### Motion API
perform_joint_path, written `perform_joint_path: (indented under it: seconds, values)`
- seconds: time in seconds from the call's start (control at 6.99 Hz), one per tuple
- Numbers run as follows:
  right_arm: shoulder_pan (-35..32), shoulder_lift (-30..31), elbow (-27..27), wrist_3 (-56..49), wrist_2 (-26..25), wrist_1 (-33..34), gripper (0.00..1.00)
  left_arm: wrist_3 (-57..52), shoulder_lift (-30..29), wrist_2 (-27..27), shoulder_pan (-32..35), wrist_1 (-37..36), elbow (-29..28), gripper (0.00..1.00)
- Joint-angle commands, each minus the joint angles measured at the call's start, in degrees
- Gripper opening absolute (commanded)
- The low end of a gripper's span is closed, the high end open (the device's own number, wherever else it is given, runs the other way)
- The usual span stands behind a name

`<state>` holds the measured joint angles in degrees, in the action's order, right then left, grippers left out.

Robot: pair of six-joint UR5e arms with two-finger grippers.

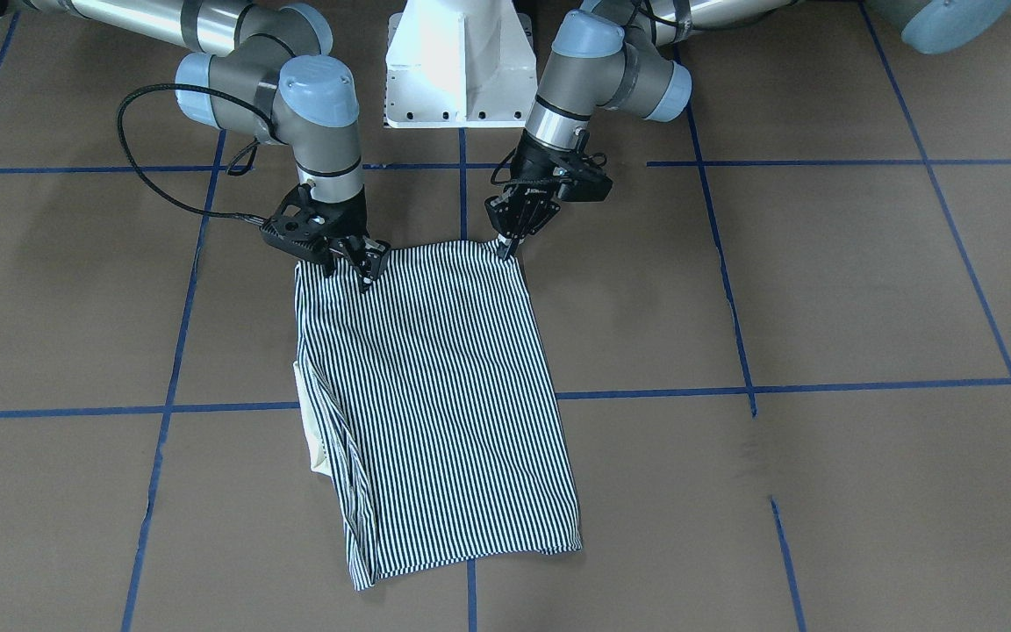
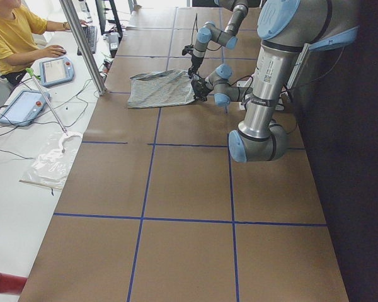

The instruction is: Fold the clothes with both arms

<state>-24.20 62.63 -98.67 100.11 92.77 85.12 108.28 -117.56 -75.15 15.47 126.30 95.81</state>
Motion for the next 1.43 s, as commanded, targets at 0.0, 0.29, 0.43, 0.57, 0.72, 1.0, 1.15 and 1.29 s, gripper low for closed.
perform_joint_path:
  seconds: [0.0,0.29,0.43,0.57,0.72,1.0,1.15,1.29]
  values:
    - [0.3,-0.1,0.3,-0.1,0.0,0.0,0.64,0.0,0.0,0.0,0.1,0.0,0.1,0.00]
    - [0.3,0.0,0.2,-0.2,0.0,0.1,0.64,-4.3,0.0,-0.3,0.5,-0.3,2.8,0.00]
    - [0.4,0.0,0.2,-0.2,0.0,0.1,0.64,-6.0,0.1,-0.3,0.9,-0.3,3.1,0.00]
    - [0.4,0.1,0.2,-0.2,0.0,0.1,0.64,-6.0,0.1,-0.3,0.9,-0.3,3.1,0.00]
    - [0.5,0.2,0.2,-0.2,0.0,0.1,0.64,-6.0,0.1,-0.3,0.8,-0.2,3.0,0.00]
    - [0.6,0.2,0.3,-0.4,0.0,0.1,0.59,-6.0,0.1,-0.3,0.9,-0.2,3.0,0.00]
    - [0.7,0.3,0.4,-0.4,0.0,0.1,0.42,-6.0,0.1,-0.3,0.9,-0.1,3.0,0.00]
    - [0.7,0.3,0.4,-0.4,0.0,0.1,0.07,-6.0,0.1,-0.3,0.9,-0.1,3.0,0.00]
